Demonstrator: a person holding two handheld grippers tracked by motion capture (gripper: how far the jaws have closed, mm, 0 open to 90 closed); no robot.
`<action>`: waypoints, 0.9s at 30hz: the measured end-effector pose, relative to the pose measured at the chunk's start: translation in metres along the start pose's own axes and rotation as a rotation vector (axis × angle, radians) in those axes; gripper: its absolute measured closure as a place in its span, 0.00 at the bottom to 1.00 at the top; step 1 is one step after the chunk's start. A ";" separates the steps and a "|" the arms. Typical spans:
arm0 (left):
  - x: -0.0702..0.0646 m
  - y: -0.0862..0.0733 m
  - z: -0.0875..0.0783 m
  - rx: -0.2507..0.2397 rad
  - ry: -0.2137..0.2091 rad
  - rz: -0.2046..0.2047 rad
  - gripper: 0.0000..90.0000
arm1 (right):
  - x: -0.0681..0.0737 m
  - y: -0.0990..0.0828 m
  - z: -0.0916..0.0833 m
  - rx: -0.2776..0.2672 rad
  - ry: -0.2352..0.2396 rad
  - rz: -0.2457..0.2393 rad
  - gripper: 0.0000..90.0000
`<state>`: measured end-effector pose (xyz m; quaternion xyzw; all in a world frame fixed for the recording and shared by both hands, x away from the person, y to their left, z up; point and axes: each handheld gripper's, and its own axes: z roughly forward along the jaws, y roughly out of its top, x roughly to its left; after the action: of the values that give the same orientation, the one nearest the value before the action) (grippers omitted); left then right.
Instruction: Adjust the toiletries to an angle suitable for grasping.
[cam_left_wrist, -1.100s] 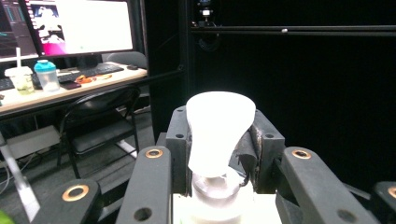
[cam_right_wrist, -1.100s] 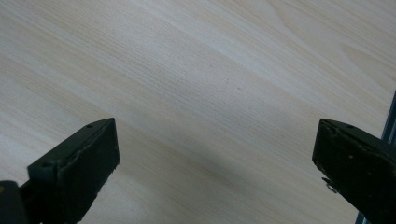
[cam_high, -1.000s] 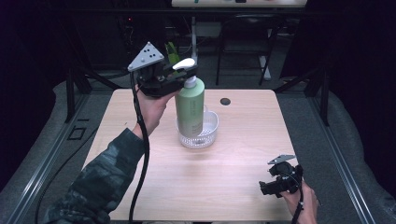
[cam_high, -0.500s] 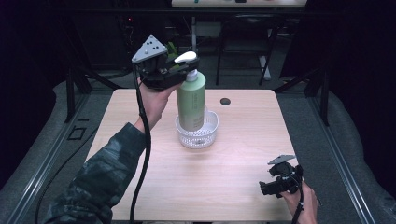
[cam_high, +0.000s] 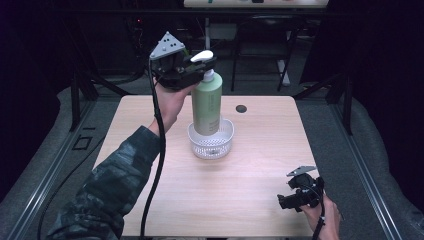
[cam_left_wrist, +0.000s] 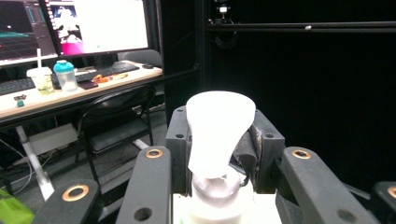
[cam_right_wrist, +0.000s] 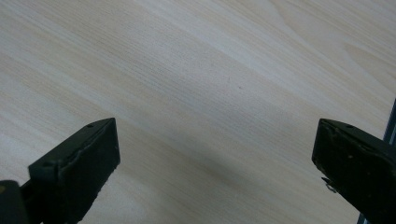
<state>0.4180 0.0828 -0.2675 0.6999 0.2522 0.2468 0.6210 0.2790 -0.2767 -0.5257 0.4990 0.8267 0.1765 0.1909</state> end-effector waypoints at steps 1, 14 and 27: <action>0.000 0.000 0.002 0.003 0.003 -0.002 0.74 | 0.001 0.000 0.000 0.001 0.005 0.006 0.00; 0.004 -0.004 0.020 0.014 0.021 -0.014 0.74 | 0.001 0.000 -0.001 -0.002 0.002 0.004 0.00; 0.010 -0.012 0.035 0.047 0.038 -0.028 0.74 | 0.001 0.000 -0.001 -0.004 0.001 0.001 0.00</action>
<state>0.4476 0.0642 -0.2828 0.7058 0.2796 0.2452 0.6029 0.2783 -0.2764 -0.5255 0.4989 0.8262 0.1786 0.1913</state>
